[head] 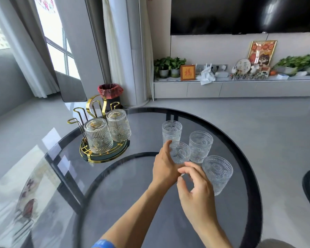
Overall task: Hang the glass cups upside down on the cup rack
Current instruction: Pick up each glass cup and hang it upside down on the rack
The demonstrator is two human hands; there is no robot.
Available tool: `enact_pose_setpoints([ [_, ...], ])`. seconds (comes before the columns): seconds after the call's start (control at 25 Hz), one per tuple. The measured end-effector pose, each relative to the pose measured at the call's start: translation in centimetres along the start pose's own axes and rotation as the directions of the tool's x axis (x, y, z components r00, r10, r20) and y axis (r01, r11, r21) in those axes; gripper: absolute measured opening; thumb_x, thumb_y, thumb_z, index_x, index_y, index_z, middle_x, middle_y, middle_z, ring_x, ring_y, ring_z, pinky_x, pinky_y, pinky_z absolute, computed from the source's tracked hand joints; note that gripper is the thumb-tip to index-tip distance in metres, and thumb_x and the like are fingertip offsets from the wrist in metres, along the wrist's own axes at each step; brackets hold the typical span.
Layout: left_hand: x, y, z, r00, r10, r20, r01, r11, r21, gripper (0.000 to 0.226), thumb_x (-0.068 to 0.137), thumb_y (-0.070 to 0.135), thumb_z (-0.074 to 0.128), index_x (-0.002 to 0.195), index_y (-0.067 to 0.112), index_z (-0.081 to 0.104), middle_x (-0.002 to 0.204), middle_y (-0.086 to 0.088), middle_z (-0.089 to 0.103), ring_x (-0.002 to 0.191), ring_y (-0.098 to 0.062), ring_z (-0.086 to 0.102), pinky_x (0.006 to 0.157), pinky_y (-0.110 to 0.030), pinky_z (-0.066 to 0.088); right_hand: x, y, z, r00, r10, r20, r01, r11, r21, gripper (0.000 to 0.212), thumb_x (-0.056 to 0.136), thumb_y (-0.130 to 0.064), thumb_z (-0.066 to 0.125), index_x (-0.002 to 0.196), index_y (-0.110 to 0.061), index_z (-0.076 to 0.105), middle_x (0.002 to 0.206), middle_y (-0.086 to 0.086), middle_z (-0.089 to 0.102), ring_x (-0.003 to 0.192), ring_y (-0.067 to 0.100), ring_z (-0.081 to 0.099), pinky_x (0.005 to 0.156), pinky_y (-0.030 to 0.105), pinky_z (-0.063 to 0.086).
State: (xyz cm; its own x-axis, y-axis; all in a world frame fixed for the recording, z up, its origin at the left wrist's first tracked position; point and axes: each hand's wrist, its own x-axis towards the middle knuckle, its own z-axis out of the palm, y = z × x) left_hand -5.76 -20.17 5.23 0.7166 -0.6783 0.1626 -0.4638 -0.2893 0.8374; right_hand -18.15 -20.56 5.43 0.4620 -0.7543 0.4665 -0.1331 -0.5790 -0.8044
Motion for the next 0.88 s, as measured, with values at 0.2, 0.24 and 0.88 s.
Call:
enact_pose_setpoints([
  [0.2,-1.6,-0.2,-2.5,0.995,-0.072,-0.062,0.061,0.984,-0.165,0.074,0.055,0.043,0.086,0.12,0.038,0.05,0.107,0.019,0.066,0.102,-0.004,0.063,0.089,-0.027,0.05,-0.5,-0.5,0.5,0.983,0.18,-0.035,-0.165,0.952,0.259,0.051,0.085,-0.014,0.069,0.127,-0.033,0.046,0.128,-0.027,0.051,0.115,0.002,0.055,0.09,0.028,0.05],
  [0.24,-2.2,-0.4,-3.4,0.995,-0.071,-0.076,0.052,0.974,-0.223,0.071,0.055,0.043,0.088,0.116,0.041,0.051,0.106,0.02,0.067,0.101,0.001,0.063,0.089,-0.025,0.05,-0.6,-1.1,0.7,0.966,0.258,-0.017,-0.236,0.907,0.348,0.052,0.085,-0.03,0.07,0.129,-0.039,0.044,0.126,-0.037,0.048,0.116,-0.003,0.053,0.091,0.026,0.048],
  [0.88,0.2,0.9,-18.7,0.968,0.241,-0.068,-0.242,0.97,-0.01,0.095,0.053,0.071,0.083,0.134,0.043,0.041,0.115,0.021,0.064,0.109,0.01,0.058,0.09,-0.017,0.047,8.0,-10.0,8.9,0.617,0.397,0.679,-0.736,-0.013,0.677,0.048,0.084,-0.045,0.064,0.119,-0.012,0.066,0.106,0.019,0.075,0.092,0.032,0.074,0.062,0.038,0.061],
])
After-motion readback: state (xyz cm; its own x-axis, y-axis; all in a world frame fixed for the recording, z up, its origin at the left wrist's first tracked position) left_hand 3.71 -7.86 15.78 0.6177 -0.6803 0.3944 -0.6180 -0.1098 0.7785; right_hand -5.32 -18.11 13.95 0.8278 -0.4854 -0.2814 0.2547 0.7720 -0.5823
